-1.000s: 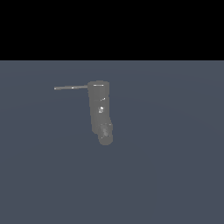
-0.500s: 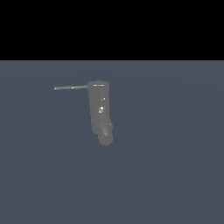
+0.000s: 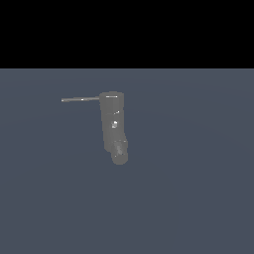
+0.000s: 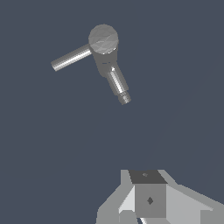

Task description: Turn on the faucet by rotating a designated handle.

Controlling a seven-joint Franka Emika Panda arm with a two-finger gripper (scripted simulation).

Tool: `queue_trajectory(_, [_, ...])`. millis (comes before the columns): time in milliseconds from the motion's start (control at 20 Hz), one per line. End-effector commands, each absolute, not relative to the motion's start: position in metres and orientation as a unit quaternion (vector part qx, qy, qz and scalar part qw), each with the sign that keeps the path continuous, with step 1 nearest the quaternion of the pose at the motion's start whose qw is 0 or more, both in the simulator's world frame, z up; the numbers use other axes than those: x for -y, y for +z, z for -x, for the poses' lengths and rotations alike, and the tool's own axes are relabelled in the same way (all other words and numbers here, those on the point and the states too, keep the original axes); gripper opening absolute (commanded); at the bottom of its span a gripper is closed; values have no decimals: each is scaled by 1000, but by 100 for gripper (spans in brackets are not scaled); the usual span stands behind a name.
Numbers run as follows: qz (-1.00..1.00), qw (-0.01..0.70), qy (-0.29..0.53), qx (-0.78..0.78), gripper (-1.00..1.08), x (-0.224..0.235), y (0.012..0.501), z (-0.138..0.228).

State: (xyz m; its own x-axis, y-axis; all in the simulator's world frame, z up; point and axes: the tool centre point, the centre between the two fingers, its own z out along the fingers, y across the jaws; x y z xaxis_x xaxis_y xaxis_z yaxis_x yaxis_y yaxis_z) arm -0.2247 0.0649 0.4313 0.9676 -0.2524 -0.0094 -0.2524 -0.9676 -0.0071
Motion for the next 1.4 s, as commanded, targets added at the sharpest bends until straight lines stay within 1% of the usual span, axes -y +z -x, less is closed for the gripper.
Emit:
queue_trajectory(0, [988, 4, 4, -153, -100, -76, 421, 218])
queue_trajectory(700, [957, 6, 4, -289, -100, -132, 362, 169])
queue_trajectory(1350, [915, 7, 4, -402, -100, -168, 311, 114])
